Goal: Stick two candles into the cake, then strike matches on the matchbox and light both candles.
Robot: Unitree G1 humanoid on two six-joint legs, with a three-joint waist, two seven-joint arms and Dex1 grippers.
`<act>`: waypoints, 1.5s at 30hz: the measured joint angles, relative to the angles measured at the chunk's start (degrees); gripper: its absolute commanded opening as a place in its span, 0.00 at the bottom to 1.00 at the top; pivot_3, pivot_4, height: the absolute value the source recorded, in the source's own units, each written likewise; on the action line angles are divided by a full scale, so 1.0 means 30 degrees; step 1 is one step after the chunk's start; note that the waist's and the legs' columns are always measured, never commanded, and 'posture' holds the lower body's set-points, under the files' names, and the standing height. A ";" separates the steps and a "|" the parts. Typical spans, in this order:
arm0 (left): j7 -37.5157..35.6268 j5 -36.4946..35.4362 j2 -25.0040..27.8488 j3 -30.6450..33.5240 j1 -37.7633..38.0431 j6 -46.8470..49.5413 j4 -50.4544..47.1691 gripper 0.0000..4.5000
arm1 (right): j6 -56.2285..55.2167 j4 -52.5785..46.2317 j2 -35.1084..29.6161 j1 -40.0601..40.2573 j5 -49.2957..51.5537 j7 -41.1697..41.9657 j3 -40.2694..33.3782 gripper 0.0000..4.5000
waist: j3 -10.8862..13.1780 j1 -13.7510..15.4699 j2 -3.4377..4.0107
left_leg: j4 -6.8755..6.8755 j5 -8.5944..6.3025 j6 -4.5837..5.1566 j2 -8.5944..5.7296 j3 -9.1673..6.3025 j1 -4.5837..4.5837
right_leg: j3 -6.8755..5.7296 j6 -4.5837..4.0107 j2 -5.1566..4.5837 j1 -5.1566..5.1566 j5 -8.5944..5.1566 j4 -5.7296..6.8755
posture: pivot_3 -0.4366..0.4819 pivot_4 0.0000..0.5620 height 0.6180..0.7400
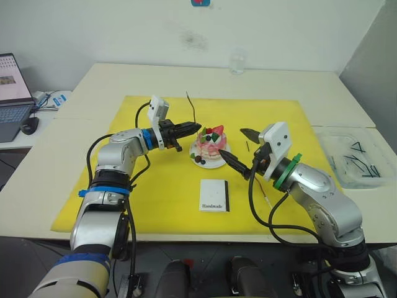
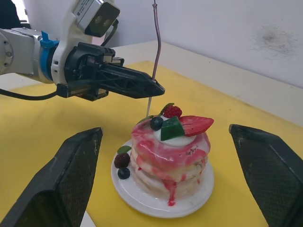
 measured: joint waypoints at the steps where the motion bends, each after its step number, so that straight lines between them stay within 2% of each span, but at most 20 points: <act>1: 0.0059 0.0020 -0.0053 0.0014 -0.0022 -0.0009 0.0012 0.00 | 0.0008 -0.0073 0.0001 0.0006 0.0005 0.0000 0.0000 0.99 | 0.0000 0.0001 0.0000 | 0.0000 0.0000 0.0000 -0.0001 0.0000 -0.0001 | 0.0000 0.0001 0.0000 0.0000 0.0000 -0.0001 | 0.48 0.27 1.00; 45: 0.0055 0.1013 -0.0340 0.0041 0.0123 -0.0941 0.0304 0.00 | 0.0369 -0.0278 0.0135 0.0004 0.0048 -0.0119 0.0000 0.99 | 0.0000 -0.0003 0.0000 | -0.0003 0.0000 0.0000 0.0001 -0.0002 -0.0001 | -0.0001 0.0001 0.0001 -0.0002 0.0000 -0.0003 | 0.48 0.27 1.00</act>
